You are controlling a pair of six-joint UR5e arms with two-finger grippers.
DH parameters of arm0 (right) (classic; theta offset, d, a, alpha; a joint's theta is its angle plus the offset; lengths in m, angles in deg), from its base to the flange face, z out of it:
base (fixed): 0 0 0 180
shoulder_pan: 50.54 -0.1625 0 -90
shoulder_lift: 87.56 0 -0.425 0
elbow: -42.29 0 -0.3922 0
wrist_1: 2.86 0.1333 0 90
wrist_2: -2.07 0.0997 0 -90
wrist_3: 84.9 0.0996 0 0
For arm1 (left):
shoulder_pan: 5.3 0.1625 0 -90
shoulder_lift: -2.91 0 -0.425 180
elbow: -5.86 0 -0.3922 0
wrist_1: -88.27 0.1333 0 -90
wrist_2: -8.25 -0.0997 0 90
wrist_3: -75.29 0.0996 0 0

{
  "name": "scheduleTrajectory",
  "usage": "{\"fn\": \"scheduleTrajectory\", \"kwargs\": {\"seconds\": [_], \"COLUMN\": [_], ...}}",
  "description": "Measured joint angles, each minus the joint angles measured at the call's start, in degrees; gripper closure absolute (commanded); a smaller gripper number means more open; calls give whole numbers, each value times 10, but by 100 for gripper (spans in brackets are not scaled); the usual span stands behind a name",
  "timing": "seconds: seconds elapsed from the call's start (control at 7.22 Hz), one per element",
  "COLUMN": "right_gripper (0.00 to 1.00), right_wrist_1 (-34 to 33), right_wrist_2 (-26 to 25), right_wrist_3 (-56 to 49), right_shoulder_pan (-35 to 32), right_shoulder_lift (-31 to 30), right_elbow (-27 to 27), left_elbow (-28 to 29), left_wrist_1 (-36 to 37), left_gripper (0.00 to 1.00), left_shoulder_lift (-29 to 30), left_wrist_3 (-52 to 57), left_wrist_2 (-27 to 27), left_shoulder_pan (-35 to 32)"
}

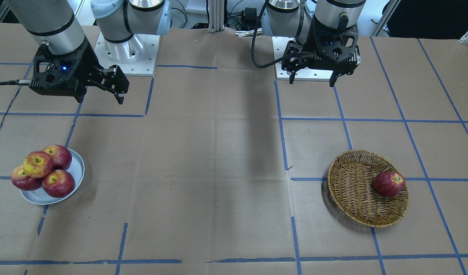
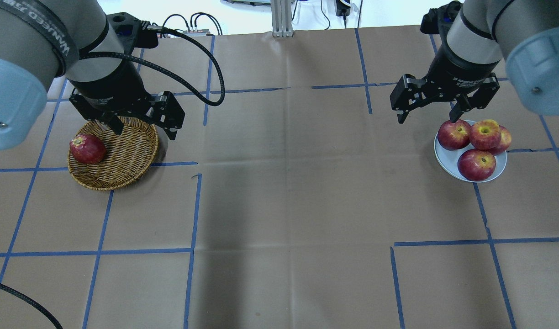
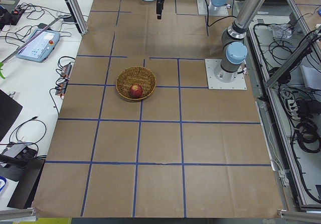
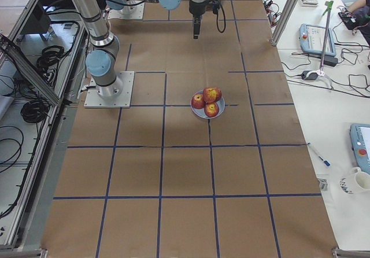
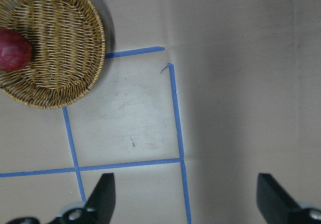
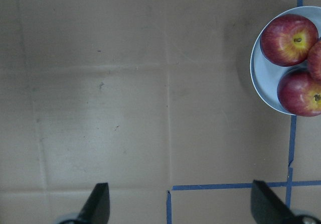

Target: Transfer apple from basket to plate

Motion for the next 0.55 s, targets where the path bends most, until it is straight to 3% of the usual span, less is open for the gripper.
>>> {"fn": "scheduleTrajectory", "kwargs": {"seconds": [0.55], "right_gripper": [0], "right_wrist_1": [0], "right_wrist_2": [-5], "right_wrist_3": [13], "right_shoulder_pan": [-8], "right_shoulder_lift": [-4], "right_elbow": [-3], "left_elbow": [-1], "left_wrist_1": [1], "left_gripper": [1], "left_shoulder_lift": [1], "left_wrist_3": [1], "left_wrist_2": [0], "left_shoulder_pan": [0]}}
